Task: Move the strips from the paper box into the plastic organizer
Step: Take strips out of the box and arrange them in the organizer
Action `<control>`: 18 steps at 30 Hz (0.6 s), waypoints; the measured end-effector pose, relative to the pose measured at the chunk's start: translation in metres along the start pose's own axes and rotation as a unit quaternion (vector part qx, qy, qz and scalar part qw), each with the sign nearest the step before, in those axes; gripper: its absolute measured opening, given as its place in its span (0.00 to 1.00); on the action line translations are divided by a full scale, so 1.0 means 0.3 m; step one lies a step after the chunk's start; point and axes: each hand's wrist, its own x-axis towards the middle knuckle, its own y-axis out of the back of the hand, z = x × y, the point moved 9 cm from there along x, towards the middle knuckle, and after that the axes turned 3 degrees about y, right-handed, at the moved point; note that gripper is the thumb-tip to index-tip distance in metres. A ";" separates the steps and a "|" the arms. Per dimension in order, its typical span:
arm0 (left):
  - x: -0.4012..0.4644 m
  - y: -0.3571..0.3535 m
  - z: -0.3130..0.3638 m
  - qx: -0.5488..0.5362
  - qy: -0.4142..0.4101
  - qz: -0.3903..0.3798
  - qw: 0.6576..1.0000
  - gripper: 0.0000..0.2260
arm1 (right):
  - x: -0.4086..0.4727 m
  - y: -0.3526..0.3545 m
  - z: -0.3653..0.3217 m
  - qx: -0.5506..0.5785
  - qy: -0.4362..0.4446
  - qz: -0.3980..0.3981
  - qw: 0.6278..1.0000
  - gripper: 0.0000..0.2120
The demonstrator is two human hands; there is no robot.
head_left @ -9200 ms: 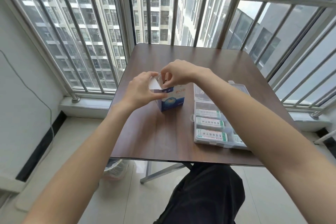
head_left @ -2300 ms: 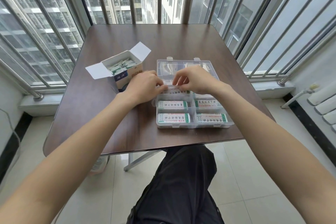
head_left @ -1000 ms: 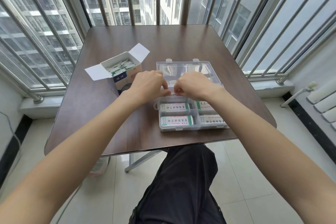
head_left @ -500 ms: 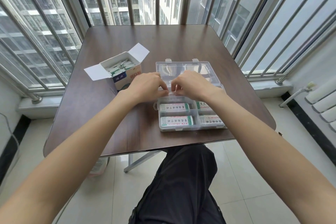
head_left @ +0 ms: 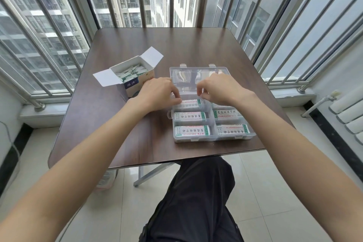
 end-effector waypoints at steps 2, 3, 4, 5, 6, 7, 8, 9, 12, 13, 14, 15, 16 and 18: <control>0.003 -0.002 -0.001 0.001 0.005 0.001 1.000 0.08 | 0.003 -0.006 -0.004 0.007 -0.012 -0.013 1.000 0.09; 0.005 -0.004 -0.001 0.002 0.007 0.001 1.000 0.08 | 0.003 -0.012 -0.008 0.017 -0.016 -0.024 0.999 0.09; 0.007 -0.004 0.000 0.001 0.009 0.001 1.000 0.08 | 0.001 -0.017 -0.013 0.033 -0.018 -0.035 0.999 0.09; 0.009 -0.005 0.002 0.001 0.009 0.002 1.000 0.08 | -0.002 -0.021 -0.017 0.049 -0.019 -0.042 0.998 0.08; 0.010 -0.005 0.006 0.000 0.008 0.003 1.000 0.08 | -0.007 -0.020 -0.019 0.060 -0.022 -0.040 0.997 0.08; 0.011 -0.005 0.008 -0.001 0.006 0.004 1.000 0.08 | -0.009 -0.016 -0.017 0.061 -0.027 -0.034 0.997 0.09; 0.011 -0.007 0.009 -0.004 0.005 0.004 1.000 0.08 | -0.011 -0.011 -0.015 0.052 -0.032 -0.025 0.998 0.10; 0.012 -0.010 0.007 -0.007 0.006 0.002 1.000 0.08 | -0.010 -0.006 -0.014 0.037 -0.036 -0.019 0.999 0.10; 0.012 -0.015 0.001 -0.014 0.009 -0.003 1.000 0.08 | -0.004 -0.017 -0.023 0.015 -0.037 -0.028 0.999 0.12; 0.014 -0.016 0.000 -0.015 0.007 -0.004 1.000 0.08 | -0.002 -0.020 -0.027 0.023 -0.039 -0.034 0.998 0.12; 0.014 -0.015 0.002 -0.016 0.005 -0.004 1.000 0.08 | -0.001 -0.023 -0.028 0.038 -0.042 -0.041 0.998 0.12; 0.014 -0.014 0.004 -0.015 0.002 -0.004 1.000 0.08 | -0.001 -0.026 -0.027 0.056 -0.046 -0.045 0.996 0.12; 0.014 -0.010 0.007 -0.013 0.000 -0.003 1.000 0.07 | -0.001 -0.026 -0.024 0.072 -0.051 -0.045 0.995 0.12; 0.014 -0.009 0.010 -0.013 -0.006 -0.006 1.000 0.07 | -0.005 -0.027 -0.012 0.095 -0.063 -0.041 0.993 0.12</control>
